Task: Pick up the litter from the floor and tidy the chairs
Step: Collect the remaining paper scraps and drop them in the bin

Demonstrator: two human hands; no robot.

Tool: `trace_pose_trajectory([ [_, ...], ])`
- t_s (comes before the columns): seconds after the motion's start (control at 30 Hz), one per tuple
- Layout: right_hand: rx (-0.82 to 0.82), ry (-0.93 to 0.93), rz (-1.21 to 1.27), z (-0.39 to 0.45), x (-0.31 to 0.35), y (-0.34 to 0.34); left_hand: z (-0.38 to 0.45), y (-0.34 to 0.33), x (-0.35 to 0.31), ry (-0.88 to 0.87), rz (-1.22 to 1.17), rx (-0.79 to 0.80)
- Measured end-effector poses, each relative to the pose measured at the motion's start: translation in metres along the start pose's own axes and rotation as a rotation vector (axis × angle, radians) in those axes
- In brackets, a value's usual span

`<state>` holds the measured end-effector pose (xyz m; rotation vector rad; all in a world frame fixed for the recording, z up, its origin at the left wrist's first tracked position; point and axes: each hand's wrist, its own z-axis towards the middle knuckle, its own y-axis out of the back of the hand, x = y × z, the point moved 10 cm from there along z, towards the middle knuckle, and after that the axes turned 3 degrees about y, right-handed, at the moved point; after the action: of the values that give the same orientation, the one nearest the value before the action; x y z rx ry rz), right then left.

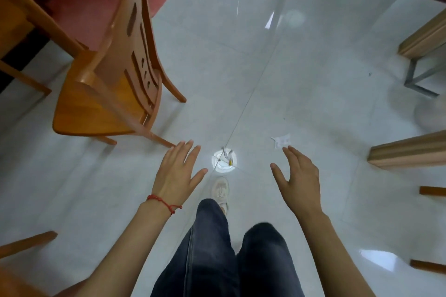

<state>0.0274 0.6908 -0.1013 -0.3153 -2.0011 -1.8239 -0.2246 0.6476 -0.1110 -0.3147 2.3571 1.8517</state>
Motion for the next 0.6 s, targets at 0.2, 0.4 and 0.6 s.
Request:
trace_pose_trajectory([
  [0.2,0.078,-0.071,0.042,0.074,-0.012,-0.061,0.082,-0.039,0.022,0.016,-0.005,0.081],
  [0.4,0.185,-0.120,0.092,0.128,-0.045,-0.166,0.145,-0.110,0.051,0.038,-0.045,0.056],
  [0.6,0.316,-0.149,0.109,0.162,-0.092,-0.314,0.184,-0.224,0.089,0.096,-0.051,0.036],
])
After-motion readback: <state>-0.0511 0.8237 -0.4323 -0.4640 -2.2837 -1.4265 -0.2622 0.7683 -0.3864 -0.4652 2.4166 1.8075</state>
